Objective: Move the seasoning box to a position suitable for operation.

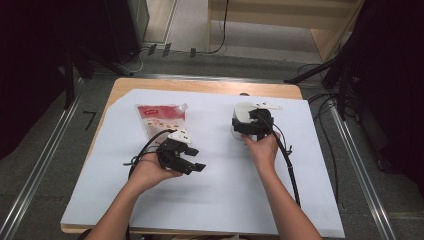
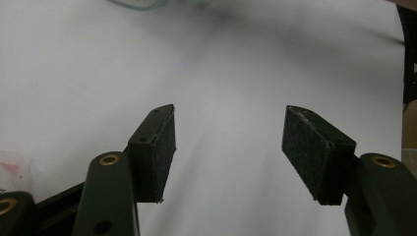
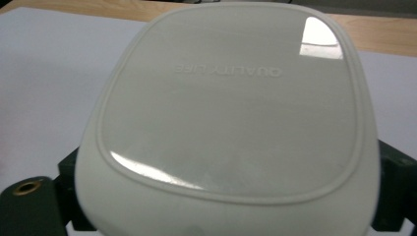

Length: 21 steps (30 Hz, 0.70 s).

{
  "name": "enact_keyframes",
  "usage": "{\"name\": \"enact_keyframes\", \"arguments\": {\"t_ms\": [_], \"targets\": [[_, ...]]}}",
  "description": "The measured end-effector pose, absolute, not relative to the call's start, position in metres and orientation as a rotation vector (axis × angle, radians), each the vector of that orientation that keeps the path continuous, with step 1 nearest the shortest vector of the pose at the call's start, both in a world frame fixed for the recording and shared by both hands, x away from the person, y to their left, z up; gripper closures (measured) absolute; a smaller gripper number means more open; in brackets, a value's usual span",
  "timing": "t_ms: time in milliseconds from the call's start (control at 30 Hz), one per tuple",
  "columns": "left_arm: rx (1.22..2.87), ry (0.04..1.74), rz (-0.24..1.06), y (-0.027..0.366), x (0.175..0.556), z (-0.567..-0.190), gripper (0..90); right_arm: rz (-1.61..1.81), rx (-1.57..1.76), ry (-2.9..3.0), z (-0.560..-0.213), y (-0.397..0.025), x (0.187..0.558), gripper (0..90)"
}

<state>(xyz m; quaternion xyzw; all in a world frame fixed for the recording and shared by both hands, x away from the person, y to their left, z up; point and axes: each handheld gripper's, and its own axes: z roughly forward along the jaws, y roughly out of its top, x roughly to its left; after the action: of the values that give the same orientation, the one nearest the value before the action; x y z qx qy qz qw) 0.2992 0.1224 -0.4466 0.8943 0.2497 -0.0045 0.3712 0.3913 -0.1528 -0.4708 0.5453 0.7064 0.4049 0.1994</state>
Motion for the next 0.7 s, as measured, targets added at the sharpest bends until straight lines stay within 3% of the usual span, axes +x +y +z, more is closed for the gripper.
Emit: {"name": "enact_keyframes", "arguments": {"t_ms": [700], "targets": [[2.309,0.64,-0.018,0.1215,0.3001,-0.4485,38.6,1.1,1.457,1.965,-0.4697,-0.1552,0.3899,15.2]]}}
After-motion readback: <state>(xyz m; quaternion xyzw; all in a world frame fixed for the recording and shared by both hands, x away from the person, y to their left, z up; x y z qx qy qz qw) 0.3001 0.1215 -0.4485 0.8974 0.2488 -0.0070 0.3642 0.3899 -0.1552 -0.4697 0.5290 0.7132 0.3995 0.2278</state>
